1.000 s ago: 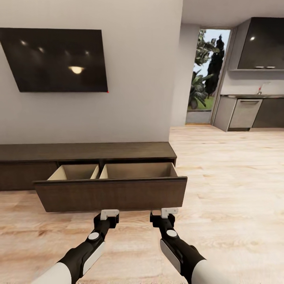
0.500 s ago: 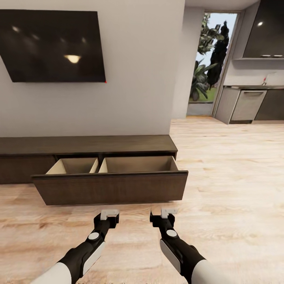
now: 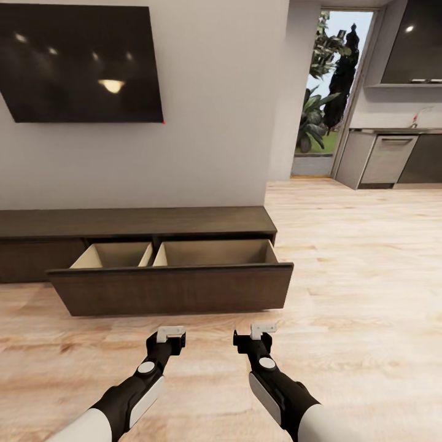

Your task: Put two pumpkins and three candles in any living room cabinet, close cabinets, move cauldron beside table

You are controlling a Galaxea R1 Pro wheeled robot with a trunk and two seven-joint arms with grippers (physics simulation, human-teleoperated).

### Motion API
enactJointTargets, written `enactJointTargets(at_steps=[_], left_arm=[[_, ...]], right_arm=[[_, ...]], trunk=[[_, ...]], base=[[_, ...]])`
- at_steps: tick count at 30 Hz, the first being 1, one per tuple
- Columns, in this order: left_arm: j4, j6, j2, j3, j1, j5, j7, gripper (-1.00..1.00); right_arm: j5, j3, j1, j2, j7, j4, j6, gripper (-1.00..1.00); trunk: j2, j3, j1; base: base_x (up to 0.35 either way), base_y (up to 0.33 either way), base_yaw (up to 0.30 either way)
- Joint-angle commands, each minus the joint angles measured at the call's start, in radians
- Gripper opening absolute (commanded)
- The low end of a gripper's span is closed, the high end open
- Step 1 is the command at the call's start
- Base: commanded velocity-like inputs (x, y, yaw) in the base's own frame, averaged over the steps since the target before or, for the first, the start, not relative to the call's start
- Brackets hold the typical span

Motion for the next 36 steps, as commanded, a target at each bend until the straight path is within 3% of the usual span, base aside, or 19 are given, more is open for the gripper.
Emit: enactJointTargets(at_steps=[1,23,33,36], left_arm=[[0.000,-0.005,0.001,-0.008,-0.001,0.010,0.007,1.00],[0.000,-0.004,0.001,-0.008,-0.001,0.010,0.006,1.00],[-0.001,-0.006,0.002,-0.008,-0.001,0.010,0.007,1.00],[-0.001,-0.006,0.002,-0.008,-0.001,0.010,0.007,1.00]], right_arm=[[-0.011,0.008,-0.001,-0.001,-0.007,0.001,-0.007,1.00],[-0.011,0.007,-0.001,-0.001,-0.007,0.001,-0.007,1.00],[-0.011,0.006,-0.001,-0.002,-0.007,0.001,-0.007,1.00],[-0.011,0.006,-0.001,-0.002,-0.007,0.001,-0.007,1.00]], trunk=[[0.000,-0.001,0.000],[0.000,-0.001,0.000],[0.000,-0.001,0.000],[-0.001,-0.013,0.001]], base=[[0.127,0.000,0.000],[0.310,0.000,0.000],[0.078,0.000,0.000],[0.008,0.000,0.000]])
